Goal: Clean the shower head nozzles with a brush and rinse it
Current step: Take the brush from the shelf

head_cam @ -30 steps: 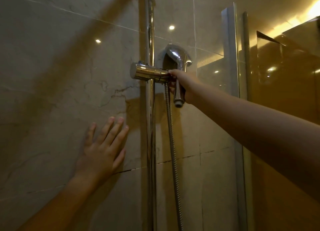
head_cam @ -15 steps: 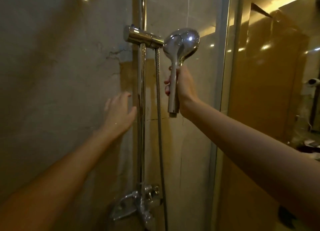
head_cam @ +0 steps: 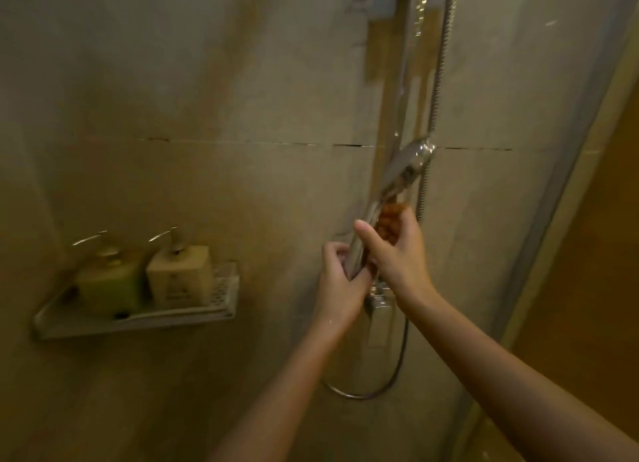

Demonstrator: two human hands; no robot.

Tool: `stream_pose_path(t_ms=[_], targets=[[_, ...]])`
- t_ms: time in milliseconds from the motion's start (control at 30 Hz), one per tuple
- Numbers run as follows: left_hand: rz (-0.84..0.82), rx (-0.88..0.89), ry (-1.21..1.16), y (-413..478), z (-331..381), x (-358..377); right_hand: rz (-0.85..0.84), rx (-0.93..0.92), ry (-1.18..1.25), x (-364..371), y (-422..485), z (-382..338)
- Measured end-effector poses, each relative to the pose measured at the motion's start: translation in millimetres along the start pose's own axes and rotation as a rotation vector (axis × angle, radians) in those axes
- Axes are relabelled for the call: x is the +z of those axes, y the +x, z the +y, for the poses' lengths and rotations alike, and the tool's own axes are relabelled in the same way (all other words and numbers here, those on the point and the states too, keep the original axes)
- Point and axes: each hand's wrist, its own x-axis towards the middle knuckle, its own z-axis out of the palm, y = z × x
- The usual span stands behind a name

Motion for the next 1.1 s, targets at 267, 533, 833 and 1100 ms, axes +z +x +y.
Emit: stream_pose_path(t_ms=[267,533,833,1100], targets=[[0.272,-0.014,-0.097,-47.3,-29.6,-69.1,-0.326,-0.071,0.176,76.4,-36.6,15.7],[0.467,-0.26,-0.272,-109.2,-60.9,-166.6,-0.74,-0.21,-0.32,164.5,-36.4,44.4],[0.624,-0.471,-0.347,-170.0,-113.2,-215.1,-0.863,-0.544,-0.829,243.6,-44.0,58.2],[0.574,-0.466,-0.421,-165.2,-123.8,-219.7,-0.771,-0.685,-0.871,254.7,-45.1,71.9]])
